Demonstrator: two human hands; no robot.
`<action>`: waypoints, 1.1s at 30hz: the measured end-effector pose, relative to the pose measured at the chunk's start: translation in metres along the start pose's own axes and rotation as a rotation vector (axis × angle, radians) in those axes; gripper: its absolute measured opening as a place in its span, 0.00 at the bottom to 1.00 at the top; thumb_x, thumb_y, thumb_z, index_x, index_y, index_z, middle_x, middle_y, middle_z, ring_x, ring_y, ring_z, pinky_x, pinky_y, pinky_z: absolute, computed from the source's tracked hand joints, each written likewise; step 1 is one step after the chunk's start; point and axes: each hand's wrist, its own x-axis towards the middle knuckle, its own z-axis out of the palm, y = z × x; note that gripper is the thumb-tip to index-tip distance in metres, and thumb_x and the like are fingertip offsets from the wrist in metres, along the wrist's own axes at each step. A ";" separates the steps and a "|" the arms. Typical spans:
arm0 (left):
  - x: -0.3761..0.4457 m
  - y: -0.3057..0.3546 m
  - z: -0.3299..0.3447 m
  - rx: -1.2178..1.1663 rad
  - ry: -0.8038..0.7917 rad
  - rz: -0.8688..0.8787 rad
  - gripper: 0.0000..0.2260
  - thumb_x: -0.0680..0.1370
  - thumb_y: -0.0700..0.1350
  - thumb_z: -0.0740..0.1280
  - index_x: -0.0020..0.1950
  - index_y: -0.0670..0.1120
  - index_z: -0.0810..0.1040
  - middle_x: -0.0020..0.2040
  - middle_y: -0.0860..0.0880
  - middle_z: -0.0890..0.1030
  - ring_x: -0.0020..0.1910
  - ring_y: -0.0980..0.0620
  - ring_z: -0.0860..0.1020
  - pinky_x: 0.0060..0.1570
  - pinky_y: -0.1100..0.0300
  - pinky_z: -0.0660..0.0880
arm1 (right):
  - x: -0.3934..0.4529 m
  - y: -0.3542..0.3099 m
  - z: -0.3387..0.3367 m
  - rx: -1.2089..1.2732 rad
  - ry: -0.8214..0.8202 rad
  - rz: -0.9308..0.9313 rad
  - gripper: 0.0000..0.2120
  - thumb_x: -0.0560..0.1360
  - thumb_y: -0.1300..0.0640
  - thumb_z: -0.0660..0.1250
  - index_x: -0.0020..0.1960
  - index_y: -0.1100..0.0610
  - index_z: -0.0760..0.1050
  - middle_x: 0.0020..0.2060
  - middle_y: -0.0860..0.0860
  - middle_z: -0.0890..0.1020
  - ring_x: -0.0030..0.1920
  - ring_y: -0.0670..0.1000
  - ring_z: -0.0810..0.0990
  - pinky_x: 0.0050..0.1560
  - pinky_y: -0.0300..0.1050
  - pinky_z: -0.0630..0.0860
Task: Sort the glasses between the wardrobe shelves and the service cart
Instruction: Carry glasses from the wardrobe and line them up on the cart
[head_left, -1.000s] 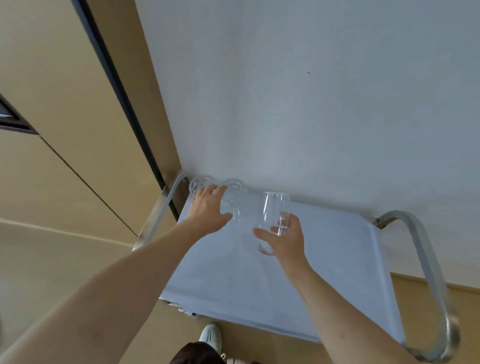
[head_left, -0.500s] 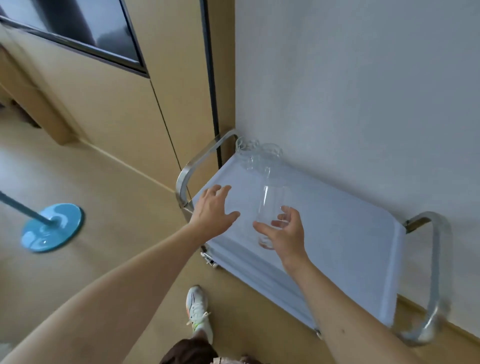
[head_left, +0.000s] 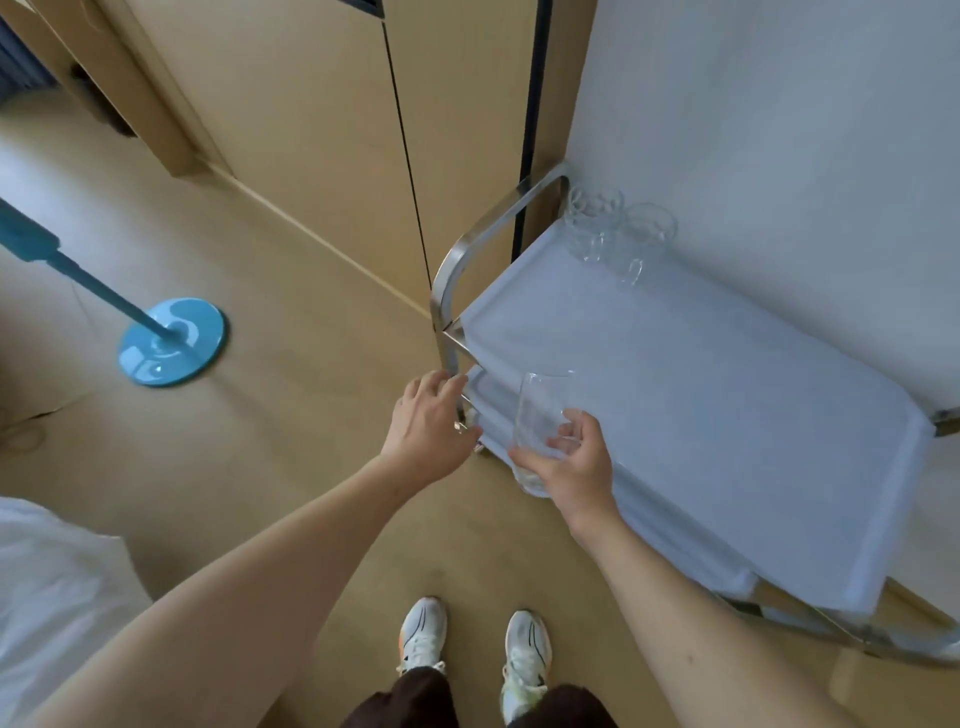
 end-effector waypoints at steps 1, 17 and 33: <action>-0.001 -0.009 0.005 0.023 -0.030 0.018 0.32 0.75 0.54 0.71 0.77 0.48 0.67 0.74 0.43 0.68 0.72 0.39 0.65 0.71 0.46 0.65 | -0.001 0.004 0.006 -0.014 0.009 0.005 0.39 0.60 0.54 0.86 0.65 0.49 0.70 0.57 0.46 0.74 0.57 0.46 0.79 0.44 0.35 0.76; 0.023 -0.077 0.097 0.098 -0.175 0.274 0.30 0.77 0.52 0.70 0.76 0.45 0.66 0.76 0.41 0.66 0.74 0.40 0.63 0.72 0.46 0.64 | -0.006 0.102 0.055 -0.060 0.108 0.099 0.37 0.58 0.49 0.85 0.57 0.35 0.67 0.56 0.42 0.76 0.60 0.45 0.78 0.62 0.49 0.77; 0.138 -0.094 0.265 0.097 0.050 0.400 0.29 0.79 0.54 0.68 0.77 0.45 0.66 0.76 0.42 0.67 0.75 0.41 0.62 0.73 0.46 0.63 | 0.125 0.260 0.053 0.008 0.226 -0.133 0.39 0.60 0.52 0.86 0.65 0.43 0.69 0.57 0.44 0.77 0.58 0.43 0.79 0.59 0.44 0.77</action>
